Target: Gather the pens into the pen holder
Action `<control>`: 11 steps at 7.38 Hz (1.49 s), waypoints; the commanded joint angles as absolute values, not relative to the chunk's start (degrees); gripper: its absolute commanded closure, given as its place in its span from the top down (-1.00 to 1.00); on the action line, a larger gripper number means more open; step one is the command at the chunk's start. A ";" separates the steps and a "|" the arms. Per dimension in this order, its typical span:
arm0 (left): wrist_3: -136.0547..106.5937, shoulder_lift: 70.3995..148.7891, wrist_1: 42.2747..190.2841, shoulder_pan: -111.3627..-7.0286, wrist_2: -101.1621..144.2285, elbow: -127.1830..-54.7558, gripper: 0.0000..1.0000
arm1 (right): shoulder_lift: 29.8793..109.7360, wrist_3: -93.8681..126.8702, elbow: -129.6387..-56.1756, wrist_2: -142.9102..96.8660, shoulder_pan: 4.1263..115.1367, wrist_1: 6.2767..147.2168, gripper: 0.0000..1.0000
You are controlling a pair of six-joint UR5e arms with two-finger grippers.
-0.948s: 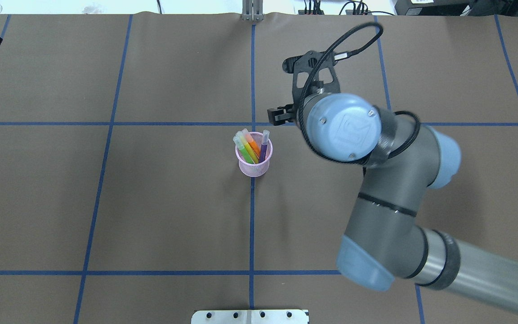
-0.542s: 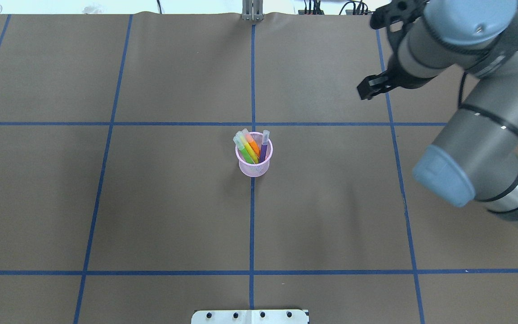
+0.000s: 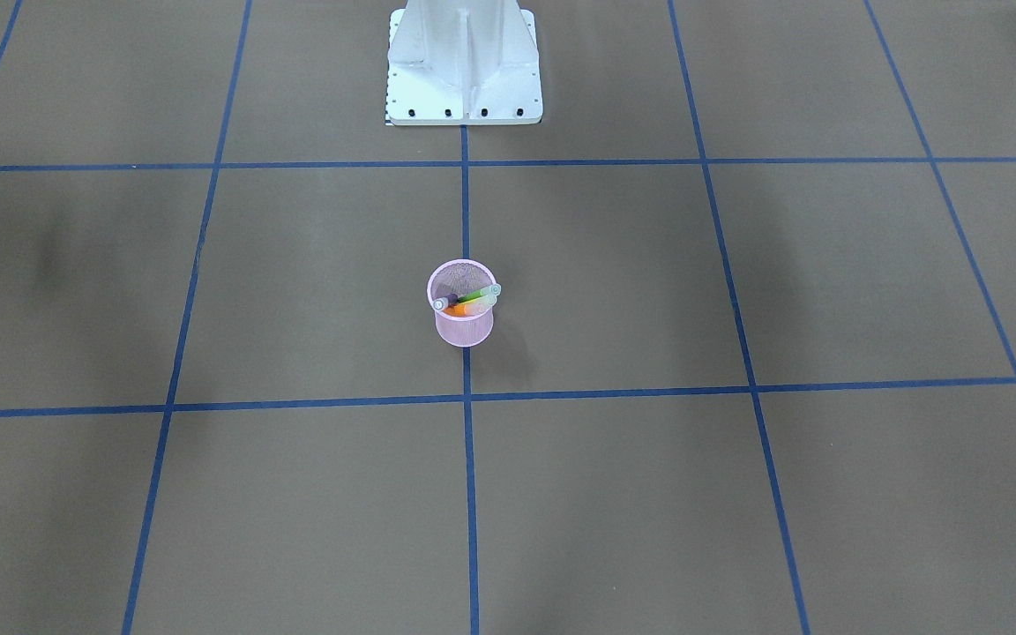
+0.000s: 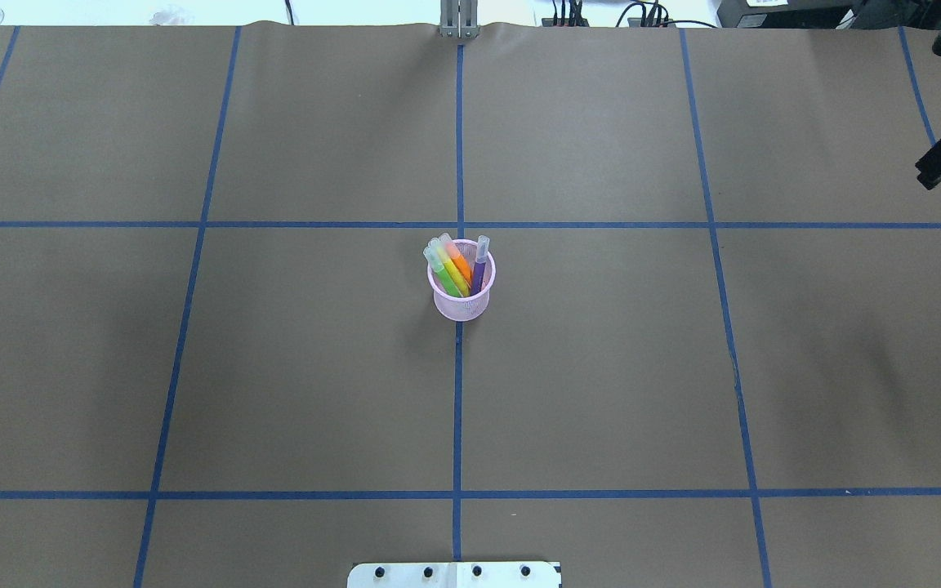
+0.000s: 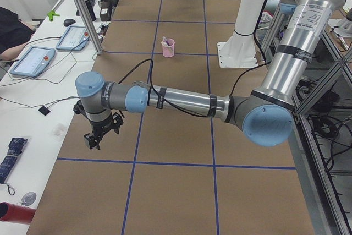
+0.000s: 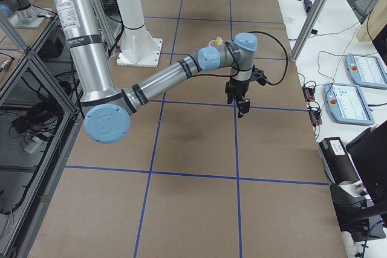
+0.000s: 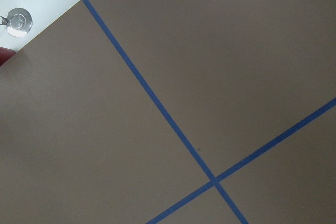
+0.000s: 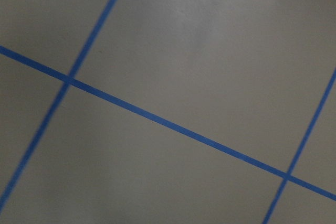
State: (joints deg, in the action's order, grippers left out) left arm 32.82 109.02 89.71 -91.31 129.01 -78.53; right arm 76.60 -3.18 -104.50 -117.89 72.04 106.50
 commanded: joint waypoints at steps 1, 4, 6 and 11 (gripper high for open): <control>33.13 106.97 92.20 -91.76 128.85 -77.18 0.99 | 78.38 -4.83 -98.10 -114.09 74.79 95.35 1.00; 32.36 101.97 93.42 -91.67 128.50 -76.73 0.99 | 84.73 -4.83 -93.19 -121.75 79.16 87.72 1.00; 17.20 99.68 94.04 -91.67 128.93 -79.34 0.99 | 86.38 -4.57 -90.01 -133.91 83.57 87.80 1.00; 11.43 96.51 93.34 -91.93 136.41 -82.62 0.99 | 90.97 -1.86 -89.91 -136.84 91.05 87.71 1.00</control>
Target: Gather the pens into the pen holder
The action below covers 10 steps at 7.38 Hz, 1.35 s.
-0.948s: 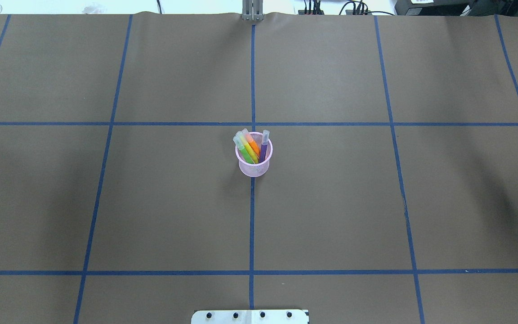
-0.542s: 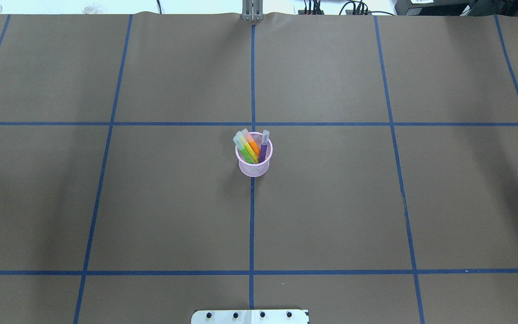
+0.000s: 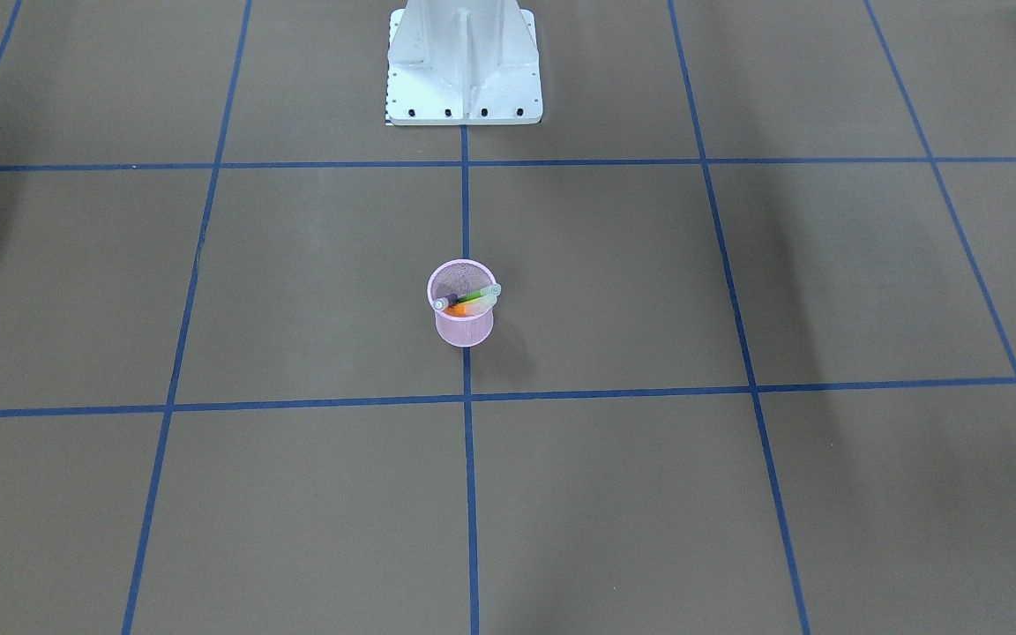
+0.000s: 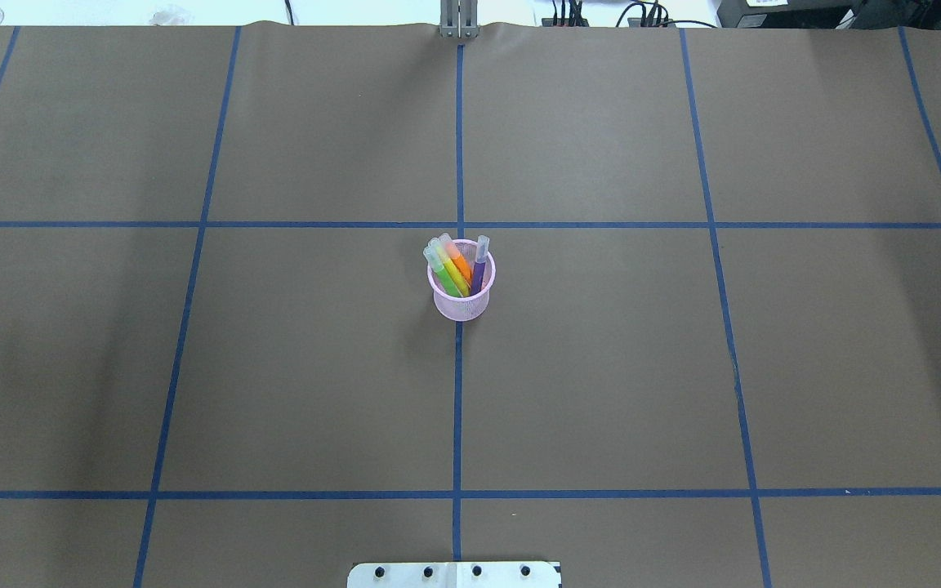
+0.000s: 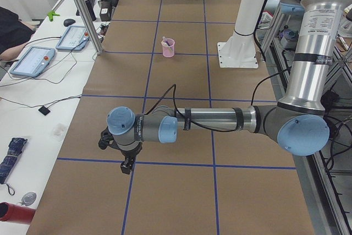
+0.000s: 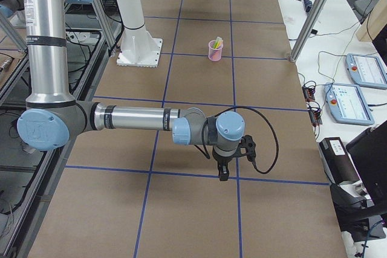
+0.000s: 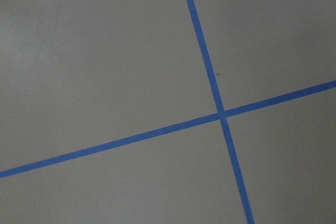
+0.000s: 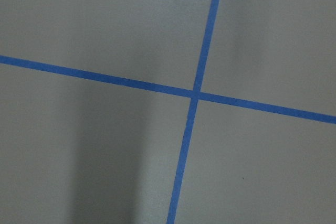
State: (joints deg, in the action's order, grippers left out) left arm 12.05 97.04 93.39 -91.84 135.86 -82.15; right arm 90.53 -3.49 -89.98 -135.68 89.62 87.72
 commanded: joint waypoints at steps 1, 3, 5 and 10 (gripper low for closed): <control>11.34 95.02 93.34 -92.19 136.41 -83.40 0.99 | 90.97 -1.85 -90.00 -137.37 91.32 87.71 1.00; 6.18 92.74 93.34 -92.29 136.06 -87.43 0.99 | 91.05 -1.93 -90.26 -139.83 91.41 87.63 1.00; 2.56 89.76 93.17 -92.11 130.97 -93.31 0.99 | 91.41 -1.93 -90.70 -139.83 91.41 87.36 1.00; -2.46 89.74 93.52 -91.67 131.48 -93.25 0.99 | 91.32 -1.85 -90.44 -139.92 91.41 87.45 1.00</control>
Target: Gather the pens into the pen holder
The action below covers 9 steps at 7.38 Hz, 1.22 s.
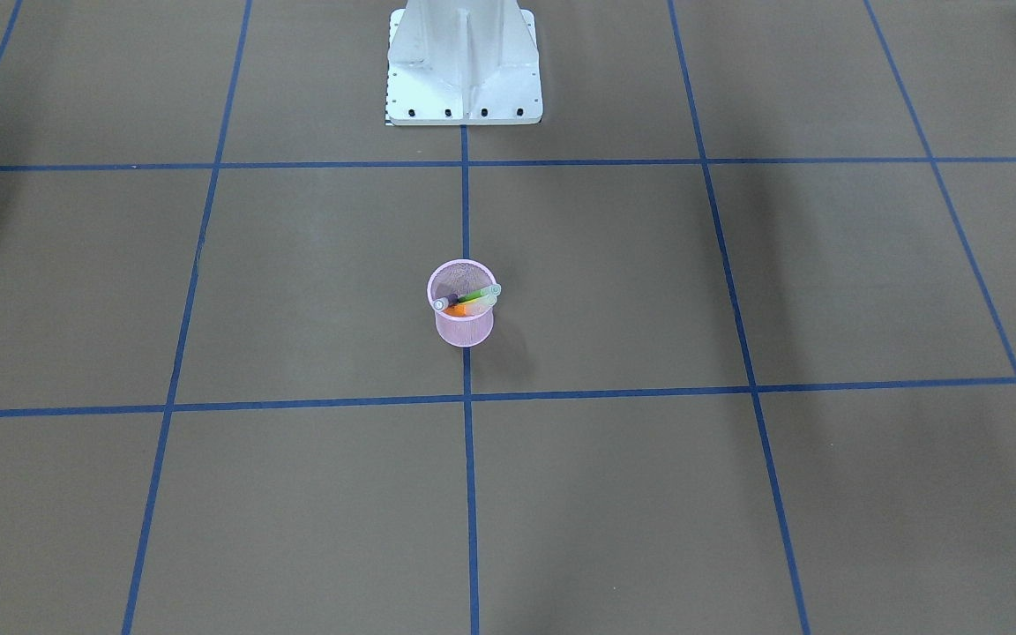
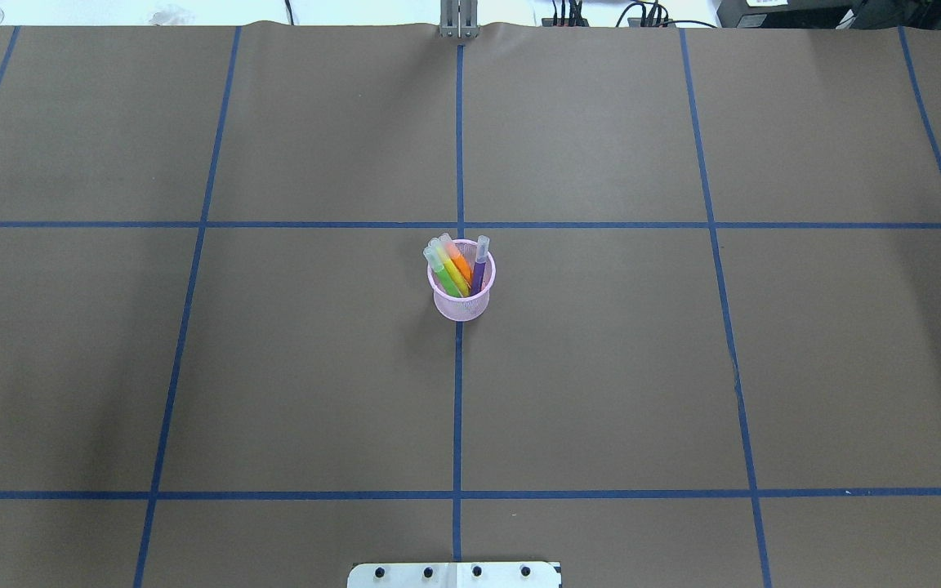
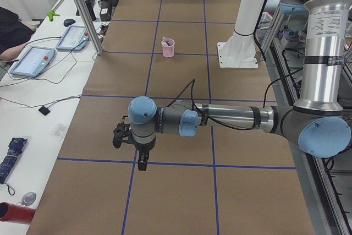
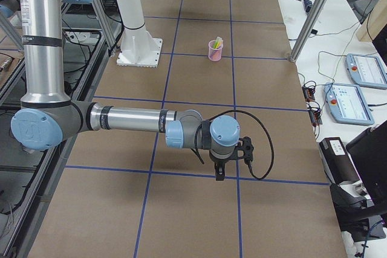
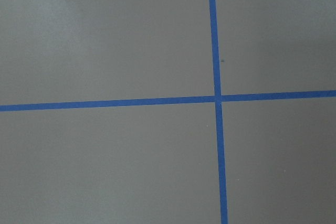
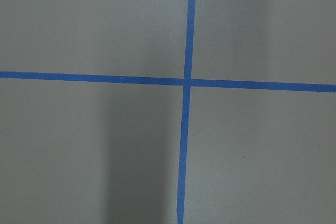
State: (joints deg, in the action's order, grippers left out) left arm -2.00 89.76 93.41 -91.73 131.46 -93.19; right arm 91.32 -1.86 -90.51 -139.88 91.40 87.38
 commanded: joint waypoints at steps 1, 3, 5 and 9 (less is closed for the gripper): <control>-2.46 89.65 93.52 -91.67 131.48 -93.16 0.99 | 91.14 -1.85 -90.27 -140.01 91.41 87.45 1.00; -2.46 89.65 93.52 -91.67 131.48 -93.16 0.99 | 91.05 -0.63 -91.40 -140.01 91.41 87.36 1.00; -2.46 89.65 93.60 -91.58 131.48 -93.16 0.99 | 92.88 2.46 -94.47 -139.92 91.41 87.28 1.00; -2.46 89.65 93.78 -91.58 131.48 -93.16 0.99 | 95.45 2.11 -96.58 -139.75 91.41 87.19 1.00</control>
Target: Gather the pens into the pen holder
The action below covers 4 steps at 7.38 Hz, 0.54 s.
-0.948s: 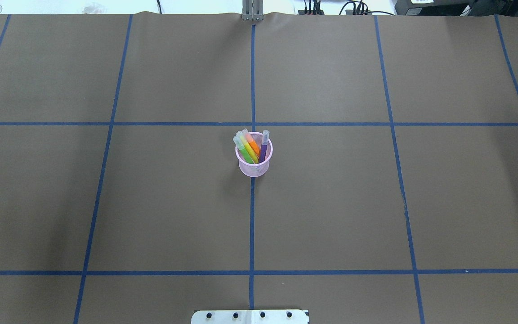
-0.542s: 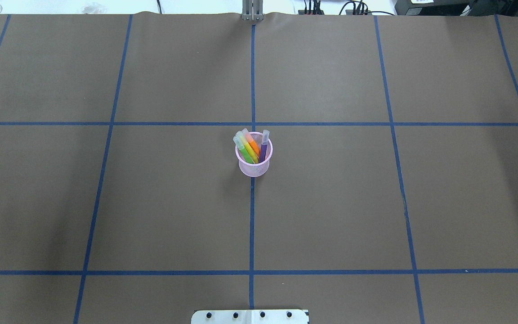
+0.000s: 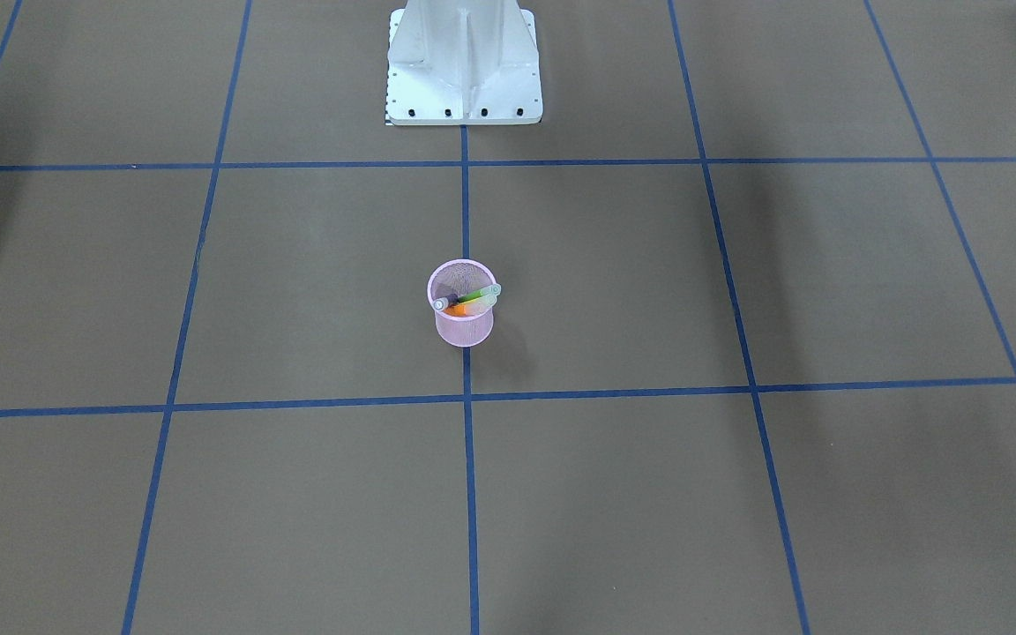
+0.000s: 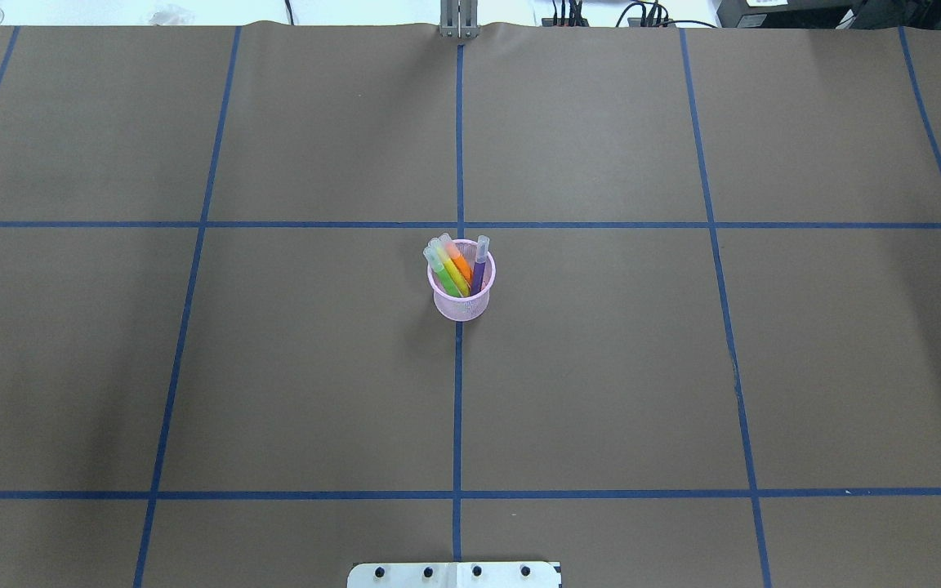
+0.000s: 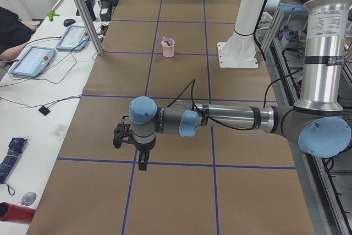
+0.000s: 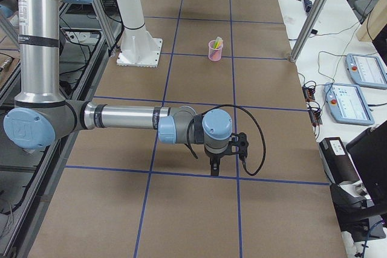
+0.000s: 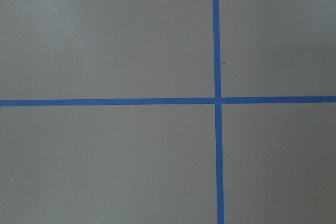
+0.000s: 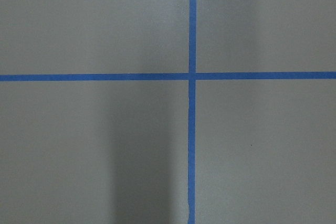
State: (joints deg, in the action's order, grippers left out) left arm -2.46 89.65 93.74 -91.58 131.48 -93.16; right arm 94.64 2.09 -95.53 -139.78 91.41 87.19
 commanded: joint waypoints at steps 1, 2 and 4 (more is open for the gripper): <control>-2.37 89.65 93.78 -91.58 131.48 -93.16 0.99 | 95.36 2.54 -96.59 -139.57 91.41 87.36 1.00; -2.37 89.65 93.78 -91.67 131.48 -93.16 0.99 | 95.36 2.55 -96.77 -139.22 91.41 87.36 1.00; -2.37 89.65 93.78 -91.58 131.40 -93.16 0.99 | 95.45 2.46 -96.77 -138.96 91.41 87.36 1.00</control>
